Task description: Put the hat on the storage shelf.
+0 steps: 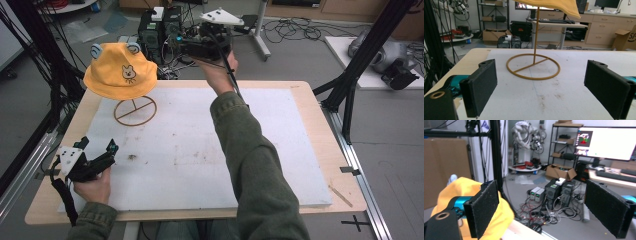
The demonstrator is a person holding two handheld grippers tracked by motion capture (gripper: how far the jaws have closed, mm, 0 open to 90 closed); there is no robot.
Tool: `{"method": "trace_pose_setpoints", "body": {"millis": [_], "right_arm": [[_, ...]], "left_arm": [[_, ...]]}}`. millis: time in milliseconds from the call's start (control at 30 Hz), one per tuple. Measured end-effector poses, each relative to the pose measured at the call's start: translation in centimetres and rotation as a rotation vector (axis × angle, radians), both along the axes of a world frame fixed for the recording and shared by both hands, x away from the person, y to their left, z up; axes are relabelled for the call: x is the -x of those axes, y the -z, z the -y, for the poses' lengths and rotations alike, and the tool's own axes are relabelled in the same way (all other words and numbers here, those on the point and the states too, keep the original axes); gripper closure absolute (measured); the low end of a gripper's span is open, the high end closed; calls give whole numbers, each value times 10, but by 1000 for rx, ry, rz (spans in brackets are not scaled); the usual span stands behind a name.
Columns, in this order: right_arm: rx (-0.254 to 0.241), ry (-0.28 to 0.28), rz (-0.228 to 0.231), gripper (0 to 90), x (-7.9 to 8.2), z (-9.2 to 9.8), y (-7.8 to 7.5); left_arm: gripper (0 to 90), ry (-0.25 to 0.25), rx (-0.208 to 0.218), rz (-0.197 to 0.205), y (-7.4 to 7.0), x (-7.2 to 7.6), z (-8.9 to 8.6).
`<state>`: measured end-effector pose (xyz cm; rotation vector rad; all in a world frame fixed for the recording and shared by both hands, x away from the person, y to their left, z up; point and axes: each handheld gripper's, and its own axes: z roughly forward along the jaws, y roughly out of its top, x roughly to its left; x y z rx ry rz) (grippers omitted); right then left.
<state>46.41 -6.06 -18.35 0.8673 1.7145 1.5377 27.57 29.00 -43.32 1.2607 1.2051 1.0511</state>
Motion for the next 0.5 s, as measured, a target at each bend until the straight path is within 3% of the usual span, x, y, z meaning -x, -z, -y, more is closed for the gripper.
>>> {"method": "trace_pose_setpoints", "body": {"millis": [200,267,367,500], "right_arm": [[-12,71,19,117,19,50,11],[-2,106,-8,108,25,67,10],[-45,139,65,111,41,94,10],[-32,172,63,111,52,114,11]], "left_arm": [[116,6,-19,-11,1,-1,2],[116,5,-28,-1,-1,-1,4],[116,3,-31,-7,-1,-1,4],[116,3,-27,-5,-1,-2,4]]}}
